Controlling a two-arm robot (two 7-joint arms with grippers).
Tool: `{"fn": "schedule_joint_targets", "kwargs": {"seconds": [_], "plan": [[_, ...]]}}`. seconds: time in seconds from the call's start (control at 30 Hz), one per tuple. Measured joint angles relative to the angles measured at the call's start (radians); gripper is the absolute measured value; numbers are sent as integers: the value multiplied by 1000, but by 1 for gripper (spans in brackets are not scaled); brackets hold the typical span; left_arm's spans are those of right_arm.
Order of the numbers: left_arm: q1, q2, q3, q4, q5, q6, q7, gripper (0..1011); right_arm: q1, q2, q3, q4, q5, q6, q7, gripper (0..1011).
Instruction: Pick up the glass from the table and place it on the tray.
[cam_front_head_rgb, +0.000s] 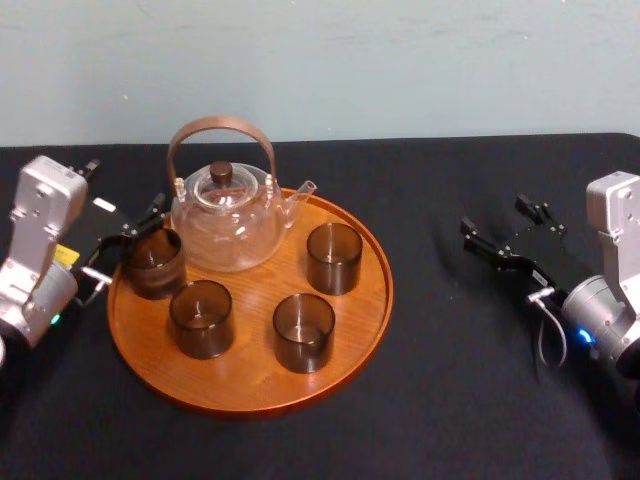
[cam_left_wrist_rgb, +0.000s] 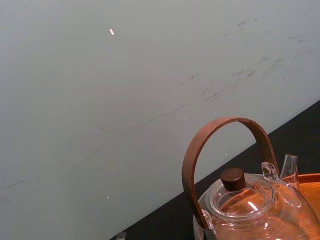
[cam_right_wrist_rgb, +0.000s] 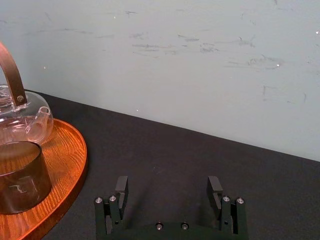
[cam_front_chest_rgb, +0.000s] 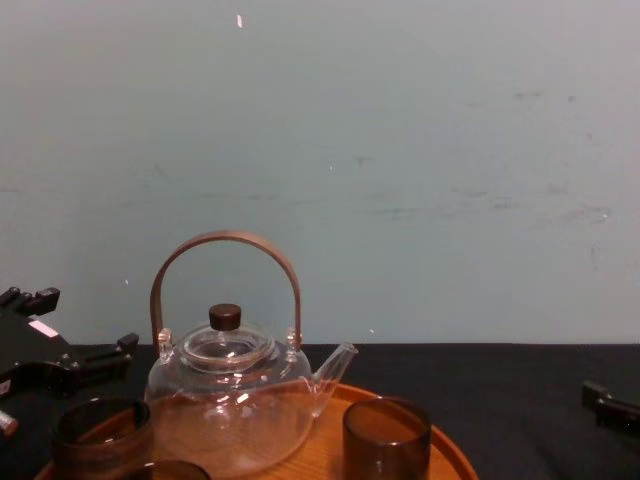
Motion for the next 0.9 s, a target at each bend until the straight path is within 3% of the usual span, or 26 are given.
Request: {"fn": "schedule_joint_targets", "kwargs": {"seconds": [0.9], "plan": [[0, 0, 0, 0, 0, 0, 0, 1001, 0, 0, 0, 0, 1, -1, 0, 1002]]}}
